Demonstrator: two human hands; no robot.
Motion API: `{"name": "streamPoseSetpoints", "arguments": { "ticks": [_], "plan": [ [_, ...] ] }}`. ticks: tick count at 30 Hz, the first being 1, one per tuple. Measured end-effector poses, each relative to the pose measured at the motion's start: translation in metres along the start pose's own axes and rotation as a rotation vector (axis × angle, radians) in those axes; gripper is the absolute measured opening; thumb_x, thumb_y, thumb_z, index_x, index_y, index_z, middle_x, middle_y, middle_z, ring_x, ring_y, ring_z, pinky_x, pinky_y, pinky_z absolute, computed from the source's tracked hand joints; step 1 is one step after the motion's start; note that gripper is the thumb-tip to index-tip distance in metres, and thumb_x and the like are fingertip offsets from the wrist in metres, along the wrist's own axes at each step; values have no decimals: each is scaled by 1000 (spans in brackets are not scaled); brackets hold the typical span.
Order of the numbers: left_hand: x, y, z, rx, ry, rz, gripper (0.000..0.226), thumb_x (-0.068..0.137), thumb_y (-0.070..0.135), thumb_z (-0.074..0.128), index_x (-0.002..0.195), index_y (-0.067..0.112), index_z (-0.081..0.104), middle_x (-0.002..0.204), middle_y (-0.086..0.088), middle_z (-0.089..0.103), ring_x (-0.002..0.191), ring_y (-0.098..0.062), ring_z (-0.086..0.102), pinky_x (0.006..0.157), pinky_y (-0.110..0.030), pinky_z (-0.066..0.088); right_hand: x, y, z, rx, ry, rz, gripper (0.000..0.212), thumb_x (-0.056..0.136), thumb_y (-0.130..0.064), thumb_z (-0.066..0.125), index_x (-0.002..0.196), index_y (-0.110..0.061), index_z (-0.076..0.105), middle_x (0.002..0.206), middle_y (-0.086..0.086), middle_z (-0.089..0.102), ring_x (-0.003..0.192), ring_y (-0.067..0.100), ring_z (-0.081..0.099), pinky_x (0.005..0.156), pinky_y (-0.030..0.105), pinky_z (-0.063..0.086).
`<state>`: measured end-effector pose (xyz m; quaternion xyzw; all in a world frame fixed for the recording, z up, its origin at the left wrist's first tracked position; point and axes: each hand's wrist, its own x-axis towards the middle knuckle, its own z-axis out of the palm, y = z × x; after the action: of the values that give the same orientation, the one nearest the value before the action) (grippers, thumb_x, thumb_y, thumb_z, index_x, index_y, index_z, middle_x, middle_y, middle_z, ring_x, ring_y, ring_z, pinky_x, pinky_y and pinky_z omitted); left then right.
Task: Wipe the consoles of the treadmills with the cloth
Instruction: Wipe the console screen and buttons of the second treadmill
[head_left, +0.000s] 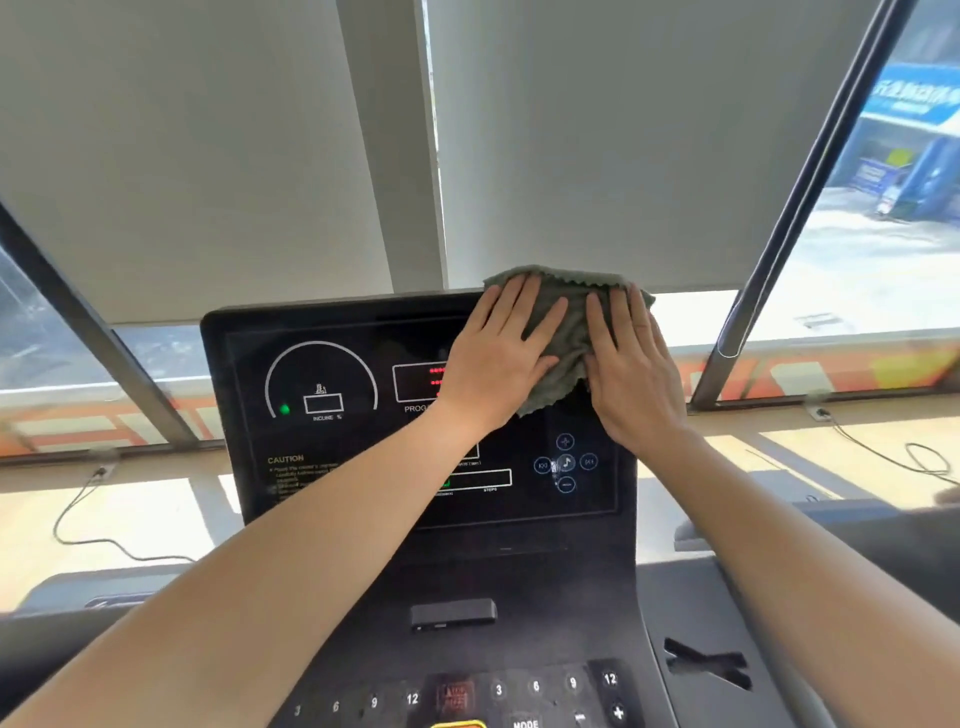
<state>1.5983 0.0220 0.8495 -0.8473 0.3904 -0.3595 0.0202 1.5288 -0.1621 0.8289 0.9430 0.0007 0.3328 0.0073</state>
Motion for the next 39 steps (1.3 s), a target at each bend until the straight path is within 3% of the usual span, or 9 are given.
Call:
{"name": "streamPoseSetpoints", "arguments": {
  "ticks": [4,14,21,26,30,35,39],
  "plan": [
    [-15,-19,-2,12,53,-6,57,104,45,44,153,15,42,156,-22,39,147,-34,35,125,-46,21,11,-42,-1,75,50,55,58,105,-24,40,155,0,24,161,25,18,152,39,10,122,52,21],
    [-120,-134,-22,68,95,-159,48,106,38,47,148,15,50,153,-22,45,142,-37,43,119,-47,35,42,-144,13,120,65,-335,56,100,-31,56,150,-10,41,160,18,30,150,39,21,120,53,25],
    [-198,-164,-19,-2,141,-275,40,104,23,56,139,5,58,145,-25,51,133,-40,50,111,-47,45,40,-213,37,149,46,-513,56,94,-27,62,145,-9,48,156,16,38,150,36,23,122,51,23],
    [-254,-158,-11,-41,121,-350,35,102,15,58,135,3,62,140,-29,54,128,-45,51,109,-50,46,3,-239,57,185,6,-616,52,89,-17,70,139,-10,55,153,13,44,149,34,26,122,47,22],
    [-296,-128,1,-100,75,-387,33,98,8,62,130,2,65,128,-26,60,115,-43,55,90,-51,55,-45,-237,77,234,-34,-680,43,89,-8,66,132,-11,61,152,12,46,147,33,31,122,46,23],
    [-316,-85,8,-228,59,-394,29,92,6,69,121,3,69,115,-12,59,97,-33,55,70,-46,57,-91,-213,86,256,-114,-669,46,80,-9,73,126,-12,66,148,8,51,137,31,40,110,41,36],
    [-304,-61,13,-283,57,-334,11,94,11,69,99,2,75,98,-8,67,88,-25,54,65,-41,55,-116,-181,89,321,-81,-640,31,82,-3,73,113,-6,71,135,9,61,120,29,51,98,38,48]
  ]
}}
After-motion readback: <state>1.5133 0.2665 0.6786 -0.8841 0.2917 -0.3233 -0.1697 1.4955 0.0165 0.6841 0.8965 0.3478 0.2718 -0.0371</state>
